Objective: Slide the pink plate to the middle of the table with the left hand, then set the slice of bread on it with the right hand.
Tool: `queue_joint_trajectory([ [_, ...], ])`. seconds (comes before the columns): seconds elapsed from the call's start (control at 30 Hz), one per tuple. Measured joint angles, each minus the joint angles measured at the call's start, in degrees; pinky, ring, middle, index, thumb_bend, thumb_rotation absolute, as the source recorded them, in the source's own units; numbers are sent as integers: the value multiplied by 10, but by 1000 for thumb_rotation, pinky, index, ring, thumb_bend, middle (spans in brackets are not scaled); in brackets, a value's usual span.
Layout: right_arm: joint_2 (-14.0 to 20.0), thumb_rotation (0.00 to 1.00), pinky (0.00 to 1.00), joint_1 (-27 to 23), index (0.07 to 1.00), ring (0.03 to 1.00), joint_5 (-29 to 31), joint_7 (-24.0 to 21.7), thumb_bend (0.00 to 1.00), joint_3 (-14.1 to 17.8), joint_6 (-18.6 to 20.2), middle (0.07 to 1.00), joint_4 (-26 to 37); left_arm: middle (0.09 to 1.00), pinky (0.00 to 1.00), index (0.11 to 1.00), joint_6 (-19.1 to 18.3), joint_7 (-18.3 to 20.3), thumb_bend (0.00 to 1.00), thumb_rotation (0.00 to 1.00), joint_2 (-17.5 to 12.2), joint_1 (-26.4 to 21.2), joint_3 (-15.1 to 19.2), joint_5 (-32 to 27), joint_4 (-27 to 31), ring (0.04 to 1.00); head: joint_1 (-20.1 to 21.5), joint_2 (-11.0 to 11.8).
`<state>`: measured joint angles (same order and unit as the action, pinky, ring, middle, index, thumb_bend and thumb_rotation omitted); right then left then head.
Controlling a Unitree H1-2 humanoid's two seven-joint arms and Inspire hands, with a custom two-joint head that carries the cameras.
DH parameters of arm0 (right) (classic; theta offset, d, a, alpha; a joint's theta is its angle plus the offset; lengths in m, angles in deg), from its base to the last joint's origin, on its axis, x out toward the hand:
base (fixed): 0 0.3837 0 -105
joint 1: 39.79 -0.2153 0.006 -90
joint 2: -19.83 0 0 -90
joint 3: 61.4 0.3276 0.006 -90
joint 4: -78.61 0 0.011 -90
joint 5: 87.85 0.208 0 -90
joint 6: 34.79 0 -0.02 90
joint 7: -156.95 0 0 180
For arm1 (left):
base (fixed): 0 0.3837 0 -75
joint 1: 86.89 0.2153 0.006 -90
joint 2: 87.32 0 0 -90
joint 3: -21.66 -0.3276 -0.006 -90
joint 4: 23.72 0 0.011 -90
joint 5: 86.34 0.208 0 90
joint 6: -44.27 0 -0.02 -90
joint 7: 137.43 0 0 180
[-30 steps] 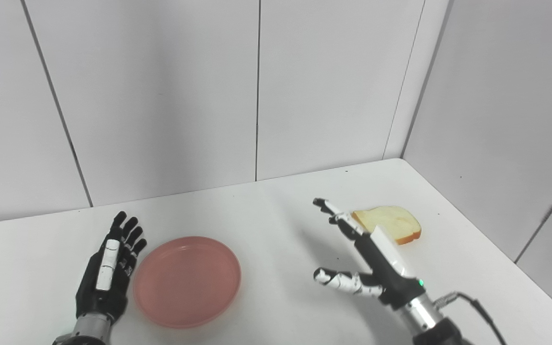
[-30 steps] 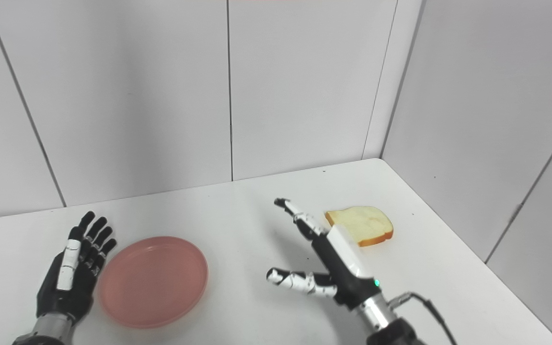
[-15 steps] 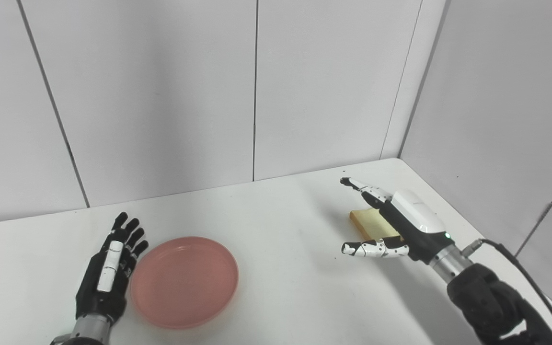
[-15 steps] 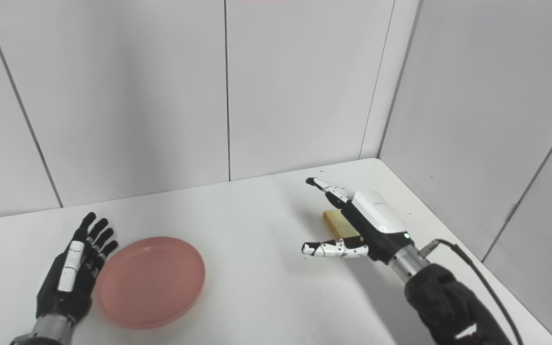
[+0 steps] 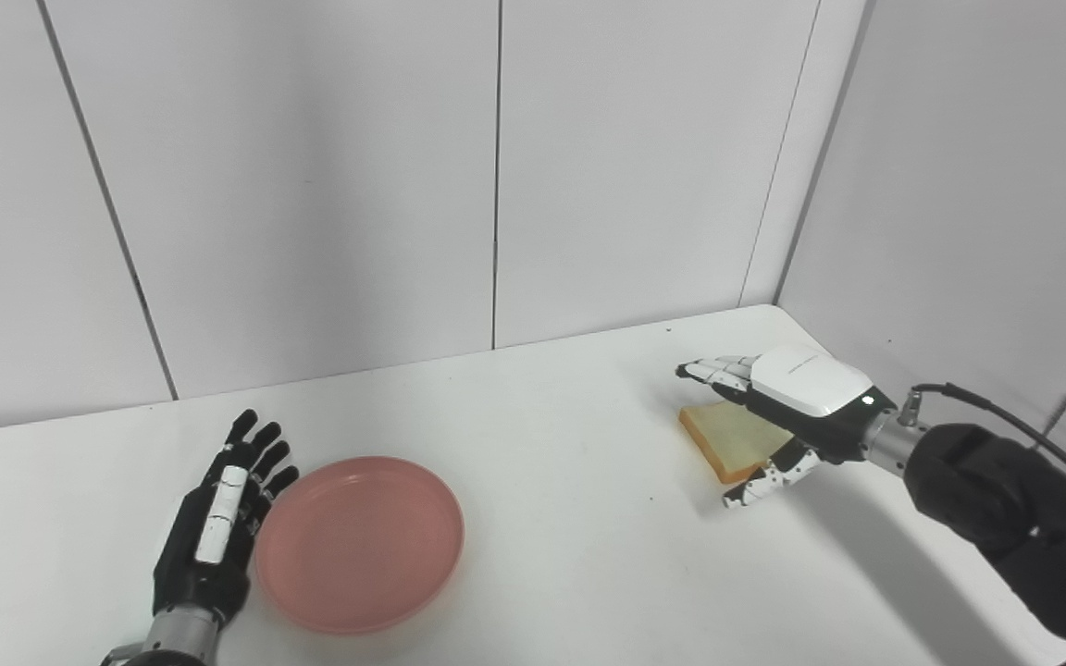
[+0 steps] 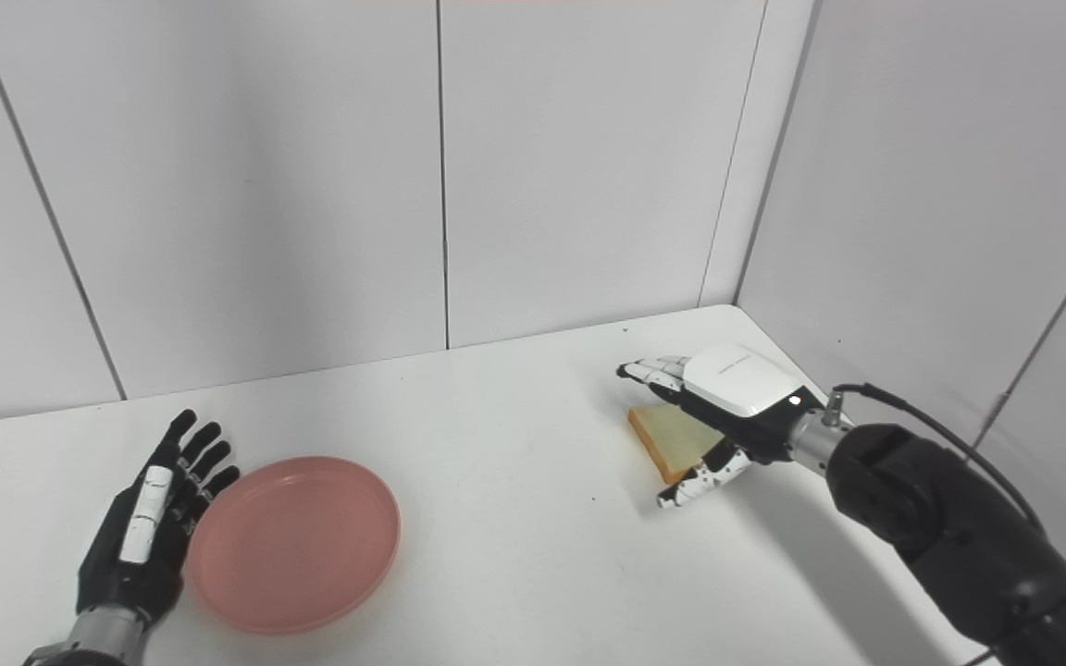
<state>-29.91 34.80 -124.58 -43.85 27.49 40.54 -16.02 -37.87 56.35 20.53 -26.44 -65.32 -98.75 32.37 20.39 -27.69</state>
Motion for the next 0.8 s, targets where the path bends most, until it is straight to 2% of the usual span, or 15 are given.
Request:
queue_joint_trajectory([
  [0.17,24,377,837,-36,999,956,-5,-72,1000,-34,8,984,-24,918,863,929,1,-1,836,720,0,0,0,1,0,921,0,-1],
  [0.23,31,357,859,-54,1000,991,-7,-102,1000,-48,9,995,-28,917,862,927,1,-2,838,719,0,0,-1,1,0,918,-1,-1],
  [0.4,40,320,891,-94,1000,1000,-20,-147,1000,-68,11,997,-35,917,870,928,1,-3,834,715,2,0,0,1,0,917,-3,-1],
  [0.67,41,311,926,-137,1000,992,-63,-174,1000,-109,16,994,-79,917,868,933,1,-3,861,719,2,0,-1,1,0,915,-6,-2],
  [0.8,40,329,991,-157,999,968,-92,-172,1000,-125,16,988,-91,917,867,931,1,-3,853,718,2,0,-1,1,1,912,-7,-4],
])
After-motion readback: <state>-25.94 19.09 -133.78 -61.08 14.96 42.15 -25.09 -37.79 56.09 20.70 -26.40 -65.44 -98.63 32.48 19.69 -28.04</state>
